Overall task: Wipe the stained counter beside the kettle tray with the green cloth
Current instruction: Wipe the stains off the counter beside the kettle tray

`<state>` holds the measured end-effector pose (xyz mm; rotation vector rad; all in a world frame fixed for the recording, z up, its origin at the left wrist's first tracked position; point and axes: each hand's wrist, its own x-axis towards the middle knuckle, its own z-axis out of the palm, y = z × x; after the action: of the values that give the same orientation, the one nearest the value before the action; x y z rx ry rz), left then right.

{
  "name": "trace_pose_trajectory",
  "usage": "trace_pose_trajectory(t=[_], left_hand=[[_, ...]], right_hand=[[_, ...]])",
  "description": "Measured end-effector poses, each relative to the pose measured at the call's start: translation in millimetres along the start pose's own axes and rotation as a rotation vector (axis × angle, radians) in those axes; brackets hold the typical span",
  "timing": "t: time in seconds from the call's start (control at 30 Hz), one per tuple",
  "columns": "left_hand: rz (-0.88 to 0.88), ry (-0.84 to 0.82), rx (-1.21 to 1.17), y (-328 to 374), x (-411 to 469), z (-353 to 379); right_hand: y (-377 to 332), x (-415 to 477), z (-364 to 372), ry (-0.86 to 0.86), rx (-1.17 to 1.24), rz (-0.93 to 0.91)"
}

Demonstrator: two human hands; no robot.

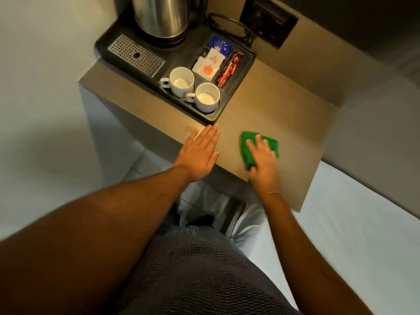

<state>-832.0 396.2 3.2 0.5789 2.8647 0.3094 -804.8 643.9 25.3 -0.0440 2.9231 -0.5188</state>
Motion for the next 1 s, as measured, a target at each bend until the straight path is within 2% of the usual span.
trace_pose_trajectory(t=[0.17, 0.3, 0.37, 0.43, 0.53, 0.63, 0.7, 0.8, 0.87, 0.93, 1.0], left_hand=[[0.015, -0.029, 0.013, -3, 2, 1], [0.009, -0.055, -0.004, -4, 3, -2], [0.009, -0.068, 0.009, -4, 3, -4], [0.017, -0.072, 0.005, -1, 2, -5], [0.023, -0.041, -0.02, -3, 2, -3], [0.025, -0.023, -0.021, -4, 2, 0], [0.022, -0.026, -0.003, -4, 3, 2], [0.016, -0.034, 0.0, -5, 5, 3], [0.03, -0.039, 0.007, -3, 5, 4], [0.026, -0.048, -0.001, -5, 5, 5], [0.027, -0.047, -0.015, -6, 6, 5]], right_hand=[[87, 58, -68, 0.196, -0.018, 0.37], [116, 148, -104, 0.126, -0.026, 0.514], [100, 175, -103, 0.074, -0.036, 0.471], [64, 167, -87, 0.041, -0.031, 0.304], [11, 103, -46, 0.008, 0.027, 0.018], [0, 10, -7, -0.028, -0.005, -0.064], [26, -39, -1, 0.006, -0.004, 0.041], [67, -80, -7, 0.127, 0.007, 0.314], [70, -91, -9, 0.211, 0.036, 0.488], [63, -82, -9, 0.265, 0.049, 0.567], [66, -51, -19, 0.315, 0.062, 0.56]])
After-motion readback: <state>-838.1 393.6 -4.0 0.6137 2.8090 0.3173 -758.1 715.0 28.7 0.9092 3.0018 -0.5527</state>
